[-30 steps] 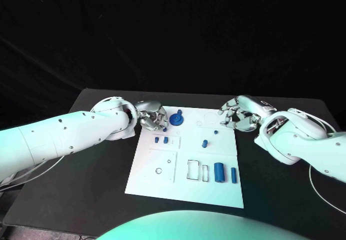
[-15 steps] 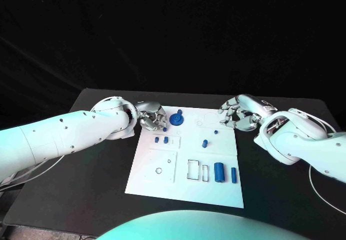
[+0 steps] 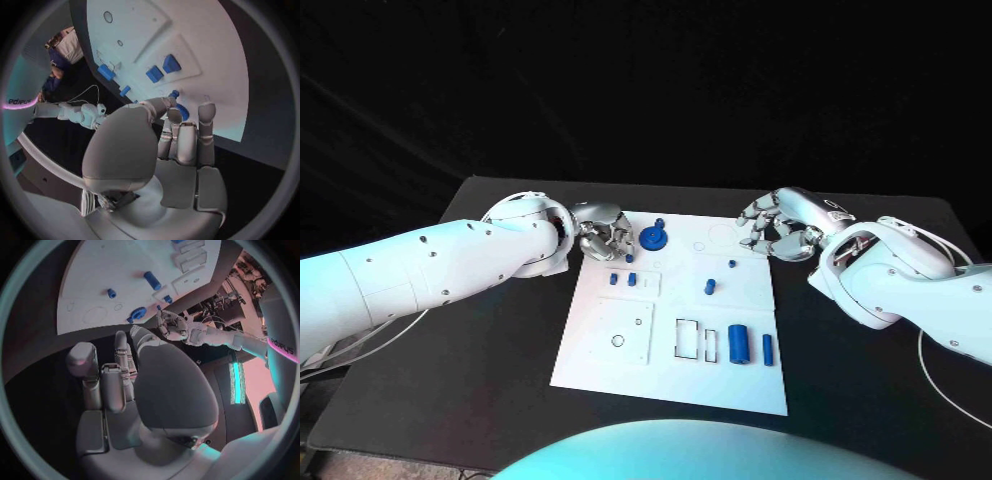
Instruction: Assemble the parts on the task board
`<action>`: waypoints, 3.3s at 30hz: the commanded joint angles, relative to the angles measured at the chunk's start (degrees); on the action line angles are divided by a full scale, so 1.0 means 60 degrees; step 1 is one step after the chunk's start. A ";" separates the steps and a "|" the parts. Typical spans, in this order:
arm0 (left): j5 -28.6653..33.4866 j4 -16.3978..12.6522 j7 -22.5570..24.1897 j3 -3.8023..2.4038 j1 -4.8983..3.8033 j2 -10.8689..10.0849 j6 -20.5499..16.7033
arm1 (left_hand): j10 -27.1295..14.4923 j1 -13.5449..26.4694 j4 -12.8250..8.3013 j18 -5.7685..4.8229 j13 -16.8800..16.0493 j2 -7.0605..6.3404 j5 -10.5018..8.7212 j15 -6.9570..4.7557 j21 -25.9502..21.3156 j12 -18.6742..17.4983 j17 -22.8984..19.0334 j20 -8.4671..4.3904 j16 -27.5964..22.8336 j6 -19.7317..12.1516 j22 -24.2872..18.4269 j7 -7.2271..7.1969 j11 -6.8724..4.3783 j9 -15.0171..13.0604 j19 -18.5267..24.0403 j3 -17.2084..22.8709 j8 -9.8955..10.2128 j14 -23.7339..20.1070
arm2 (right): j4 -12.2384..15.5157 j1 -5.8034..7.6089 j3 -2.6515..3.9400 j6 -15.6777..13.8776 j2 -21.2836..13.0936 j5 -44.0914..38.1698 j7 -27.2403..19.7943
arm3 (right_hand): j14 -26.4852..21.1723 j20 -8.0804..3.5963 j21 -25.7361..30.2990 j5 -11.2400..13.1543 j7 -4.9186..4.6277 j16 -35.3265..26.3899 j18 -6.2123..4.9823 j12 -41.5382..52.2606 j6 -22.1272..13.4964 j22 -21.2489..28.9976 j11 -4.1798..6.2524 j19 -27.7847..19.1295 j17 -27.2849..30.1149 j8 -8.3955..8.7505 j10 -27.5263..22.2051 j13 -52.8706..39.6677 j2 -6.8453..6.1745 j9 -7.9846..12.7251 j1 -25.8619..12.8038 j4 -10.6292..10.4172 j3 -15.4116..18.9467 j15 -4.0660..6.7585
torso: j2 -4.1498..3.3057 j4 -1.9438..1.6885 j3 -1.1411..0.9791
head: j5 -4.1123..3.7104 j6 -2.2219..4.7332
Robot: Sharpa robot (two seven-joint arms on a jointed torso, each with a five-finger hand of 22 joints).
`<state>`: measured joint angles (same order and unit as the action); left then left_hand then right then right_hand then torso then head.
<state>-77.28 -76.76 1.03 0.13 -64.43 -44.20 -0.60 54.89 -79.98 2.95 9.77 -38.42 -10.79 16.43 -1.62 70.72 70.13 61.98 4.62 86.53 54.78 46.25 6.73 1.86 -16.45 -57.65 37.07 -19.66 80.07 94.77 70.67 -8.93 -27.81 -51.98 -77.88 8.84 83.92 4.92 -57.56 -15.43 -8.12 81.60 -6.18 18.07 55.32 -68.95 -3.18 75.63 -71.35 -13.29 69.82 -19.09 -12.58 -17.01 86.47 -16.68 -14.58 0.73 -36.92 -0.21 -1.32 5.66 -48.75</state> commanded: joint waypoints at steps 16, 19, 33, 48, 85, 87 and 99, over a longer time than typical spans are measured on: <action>-0.0073 -0.0001 -0.0040 0.0012 0.0008 -0.0023 0.0181 | -0.0097 -0.0087 -0.0017 -0.0111 0.0037 -0.0001 0.0026 0.0016 0.0078 0.0037 0.0032 -0.0010 0.0065 -0.0072 0.0050 0.0032 0.0001 0.0016 -0.0082 0.0108 0.0019 0.0062 | -0.0005 -0.0006 0.0002 -0.0051 -0.0005 -0.0058 -0.0064 | 0.0374 0.0005 0.0076 -0.0002 0.0006 -0.0031 -0.0092 0.0045 0.0093 0.0000 -0.0007 0.0046 0.0025 0.0062 0.0024 -0.0015 0.0018 0.0011 -0.0124 0.0005 -0.0094 0.0051 | 0.0002 -0.0003 0.0004 | 0.0009 -0.0001; -0.0049 0.0012 -0.0018 0.0013 0.0008 -0.0024 0.0174 | -0.0097 -0.0087 -0.0017 -0.0111 0.0037 -0.0001 0.0026 0.0016 0.0078 0.0037 0.0032 -0.0010 0.0065 -0.0072 0.0050 0.0032 0.0001 0.0016 -0.0082 0.0108 0.0019 0.0062 | -0.0012 -0.0006 0.0002 -0.0055 -0.0001 -0.0045 -0.0062 | 0.0372 0.0005 0.0088 0.0000 0.0003 -0.0035 -0.0094 0.0043 0.0085 0.0005 -0.0010 0.0042 0.0032 0.0073 0.0016 -0.0016 -0.0001 0.0016 -0.0150 0.0008 -0.0114 0.0050 | 0.0000 -0.0002 0.0003 | 0.0014 0.0001; 0.0095 0.0044 0.0096 0.0013 0.0008 -0.0035 -0.0053 | -0.0246 -0.0047 -0.0057 -0.0113 0.0265 -0.0085 0.0017 0.0035 0.0125 -0.0063 0.0020 -0.0004 0.0062 -0.0185 0.0081 0.0062 0.0023 0.0052 -0.0077 0.0239 0.0098 0.0058 | -0.0018 -0.0007 0.0002 -0.0095 0.0000 -0.0035 -0.0070 | 0.0372 0.0005 0.0088 0.0000 0.0003 -0.0035 -0.0094 0.0043 0.0085 0.0005 -0.0010 0.0042 0.0032 0.0073 0.0016 -0.0016 -0.0001 0.0016 -0.0150 0.0008 -0.0114 0.0050 | -0.0004 -0.0001 0.0001 | 0.0022 0.0007; 0.0212 0.0039 0.0175 0.0013 0.0008 -0.0076 -0.0307 | -0.0251 -0.0040 -0.0076 -0.0117 0.0281 -0.0111 0.0014 0.0041 0.0147 -0.0077 0.0031 -0.0001 0.0063 -0.0222 0.0108 0.0070 0.0030 0.0065 -0.0086 0.0281 0.0125 0.0062 | -0.0043 -0.0007 0.0002 -0.0064 0.0005 -0.0054 -0.0073 | 0.0363 0.0006 0.0144 -0.0005 0.0009 -0.0056 -0.0104 0.0032 0.0090 0.0029 -0.0006 0.0021 0.0066 0.0090 -0.0016 -0.0015 -0.0055 0.0023 -0.0136 0.0043 -0.0211 0.0052 | -0.0007 -0.0001 0.0007 | 0.0023 0.0002; 1.1890 -0.1012 0.3941 -0.0001 0.0011 -0.1223 -0.2006 | -0.1508 0.0431 -0.0101 0.0131 0.4412 0.0041 -0.0024 0.0763 -0.2131 -0.4633 -0.6843 0.0684 -0.3526 -0.0848 -0.2086 0.0630 0.0851 0.0208 0.2009 -0.0536 0.0308 -0.3766 | -0.0713 -0.0143 -0.0005 0.2283 0.0862 -0.3119 0.0833 | 0.0467 0.0127 -0.0407 0.0015 -0.0060 0.0166 0.0002 -0.1074 0.0191 -0.0481 -0.0279 0.0258 -0.0261 0.0194 -0.1066 0.0977 -0.0582 0.0013 -0.0007 0.0172 -0.1156 -0.0202 | -0.0011 -0.0004 0.0017 | -0.0653 0.0094; 1.1942 -0.1050 0.4012 -0.0001 0.0012 -0.1256 -0.1952 | -0.1485 0.0423 -0.0099 0.0131 0.4441 0.0056 -0.0022 0.0765 -0.2167 -0.4653 -0.6861 0.0685 -0.3562 -0.0856 -0.2111 0.0635 0.0853 0.0213 0.2005 -0.0561 0.0312 -0.3773 | -0.0766 -0.0172 -0.0007 0.2320 0.0917 -0.3164 0.0859 | 0.0465 0.0130 -0.0403 0.0019 -0.0078 0.0163 0.0003 -0.1103 0.0203 -0.0485 -0.0299 0.0256 -0.0251 0.0196 -0.1075 0.1019 -0.0596 0.0012 -0.0022 0.0167 -0.1178 -0.0212 | -0.0014 -0.0009 0.0016 | -0.0658 0.0093; 1.2024 -0.1160 0.4143 -0.0001 0.0013 -0.1420 -0.1896 | -0.1429 0.0383 -0.0117 0.0132 0.4500 0.0082 -0.0019 0.0764 -0.2228 -0.4687 -0.6896 0.0684 -0.3628 -0.0858 -0.2156 0.0643 0.0854 0.0222 0.1987 -0.0607 0.0315 -0.3776 | -0.0997 -0.0335 -0.0017 0.2433 0.1185 -0.3287 0.0901 | 0.0460 0.0178 -0.0479 0.0017 -0.0125 0.0174 0.0019 -0.1241 0.0366 -0.0570 -0.0345 0.0287 -0.0241 0.0175 -0.1019 0.1283 -0.0572 -0.0015 -0.0027 0.0207 -0.1382 -0.0251 | -0.0023 -0.0011 0.0006 | -0.0651 0.0046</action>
<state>-6.67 -83.49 23.96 0.15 -64.32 -52.70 -13.16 45.90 -77.65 2.30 9.76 -11.49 -10.86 16.39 2.99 57.63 42.38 20.68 8.61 65.14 49.66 33.38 10.63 6.96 -15.20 -45.64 33.82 -17.62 57.62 88.94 68.78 -9.02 -14.59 -45.05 -96.05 13.75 83.84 5.84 -60.24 -15.43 -8.81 82.26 -6.19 10.81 57.12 -72.33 -5.33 76.96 -72.81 -12.29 63.17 -11.52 -15.85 -17.04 86.12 -15.42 -22.66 -0.44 -37.03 -0.29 -1.25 1.70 -48.41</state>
